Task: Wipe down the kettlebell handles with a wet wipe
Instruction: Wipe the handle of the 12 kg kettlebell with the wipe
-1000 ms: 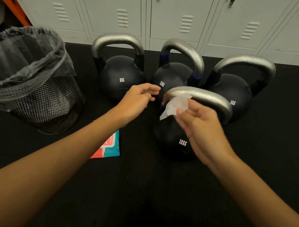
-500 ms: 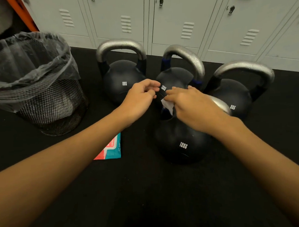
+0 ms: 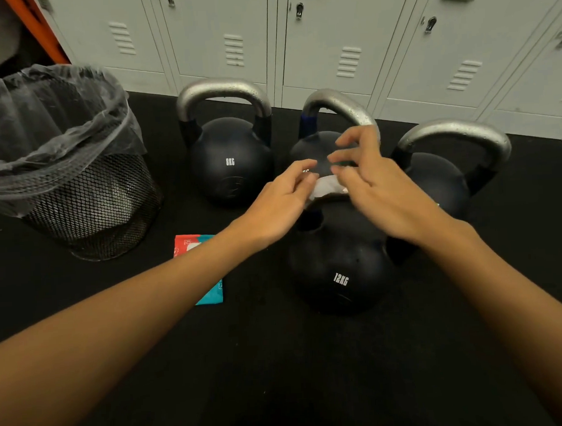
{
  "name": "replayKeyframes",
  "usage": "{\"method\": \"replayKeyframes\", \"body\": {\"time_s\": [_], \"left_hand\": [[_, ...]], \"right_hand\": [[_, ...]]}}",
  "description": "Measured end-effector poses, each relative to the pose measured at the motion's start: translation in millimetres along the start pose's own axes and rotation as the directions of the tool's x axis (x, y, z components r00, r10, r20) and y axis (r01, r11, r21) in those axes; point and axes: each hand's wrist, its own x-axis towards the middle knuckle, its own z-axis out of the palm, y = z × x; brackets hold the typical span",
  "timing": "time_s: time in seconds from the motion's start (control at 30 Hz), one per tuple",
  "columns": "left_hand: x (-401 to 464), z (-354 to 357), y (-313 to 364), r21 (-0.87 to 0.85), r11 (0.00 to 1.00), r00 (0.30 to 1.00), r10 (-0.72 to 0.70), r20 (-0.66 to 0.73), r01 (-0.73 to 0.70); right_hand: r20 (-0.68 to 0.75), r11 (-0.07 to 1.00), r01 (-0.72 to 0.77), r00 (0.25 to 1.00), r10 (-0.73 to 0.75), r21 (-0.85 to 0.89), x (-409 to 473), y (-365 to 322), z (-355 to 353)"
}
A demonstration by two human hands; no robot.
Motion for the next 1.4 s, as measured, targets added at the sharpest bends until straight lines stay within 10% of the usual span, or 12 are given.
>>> {"method": "replayKeyframes", "body": {"time_s": [0.33,0.5,0.7,1.03,1.27,1.4], "left_hand": [[6.0,-9.2,-17.3,0.163,0.974,0.969,0.123,0.213,-0.159],[20.9,-8.4,7.7,-0.264,0.964,0.993,-0.001,0.116,0.032],[46.0,11.9,15.5,-0.081,0.988,0.982,-0.117,0.147,0.13],[21.3,47.7,-36.3,-0.479,0.807,0.914,-0.405,-0.026,0.344],[13.2,50.7,-2.8,-0.277,0.96,0.977,-0.036,-0.211,-0.024],[26.0,41.8,-7.1,-0.357,0.923,0.976,-0.194,-0.102,0.146]], "right_hand": [[0.103,0.999,-0.02,0.994,0.024,-0.036,4.7,33.9,-19.8],[0.042,0.998,0.047,0.998,-0.045,-0.033,1.8,36.0,-17.7],[-0.043,0.996,0.069,0.997,-0.067,0.064,-5.1,40.3,-15.7],[-0.112,0.997,0.019,0.993,-0.027,-0.071,-5.9,46.1,-9.2],[-0.163,0.989,0.059,0.983,-0.081,-0.135,-10.8,47.4,-8.0],[-0.223,0.994,0.04,0.973,-0.062,-0.102,-18.4,51.2,-7.7]]}}
